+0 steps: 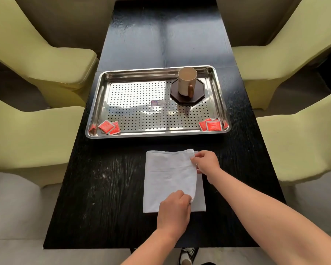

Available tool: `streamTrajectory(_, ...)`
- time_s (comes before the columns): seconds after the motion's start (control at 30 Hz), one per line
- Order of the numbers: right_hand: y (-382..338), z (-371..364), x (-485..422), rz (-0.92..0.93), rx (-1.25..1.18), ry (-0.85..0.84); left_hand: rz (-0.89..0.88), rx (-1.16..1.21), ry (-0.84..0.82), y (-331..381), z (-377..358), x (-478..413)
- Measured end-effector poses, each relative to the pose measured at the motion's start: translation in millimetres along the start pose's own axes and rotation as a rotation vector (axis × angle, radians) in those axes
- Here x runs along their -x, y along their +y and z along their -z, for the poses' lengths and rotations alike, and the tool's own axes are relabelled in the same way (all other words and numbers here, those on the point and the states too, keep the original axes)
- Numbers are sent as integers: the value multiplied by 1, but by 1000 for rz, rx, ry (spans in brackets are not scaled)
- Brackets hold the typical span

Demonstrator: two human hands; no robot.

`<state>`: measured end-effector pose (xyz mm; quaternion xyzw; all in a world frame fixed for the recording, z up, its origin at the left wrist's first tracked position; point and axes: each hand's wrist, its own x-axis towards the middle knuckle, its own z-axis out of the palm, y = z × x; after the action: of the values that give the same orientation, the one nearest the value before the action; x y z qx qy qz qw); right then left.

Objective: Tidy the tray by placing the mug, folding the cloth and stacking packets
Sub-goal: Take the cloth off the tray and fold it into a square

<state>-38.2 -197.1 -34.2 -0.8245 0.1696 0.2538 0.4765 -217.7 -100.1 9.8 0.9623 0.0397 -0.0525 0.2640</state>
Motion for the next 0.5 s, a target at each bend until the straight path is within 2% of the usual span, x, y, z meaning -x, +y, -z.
streamTrajectory(0.2,5,7,-6,20,137,110,-110,-153,-119,9,-4,-11)
streamTrajectory(0.4,6,6,-6,59,363,196,-151,-277,-216,21,-17,-12)
streamTrajectory(0.5,6,5,-7,59,398,223,-172,-314,-231,26,-24,-12)
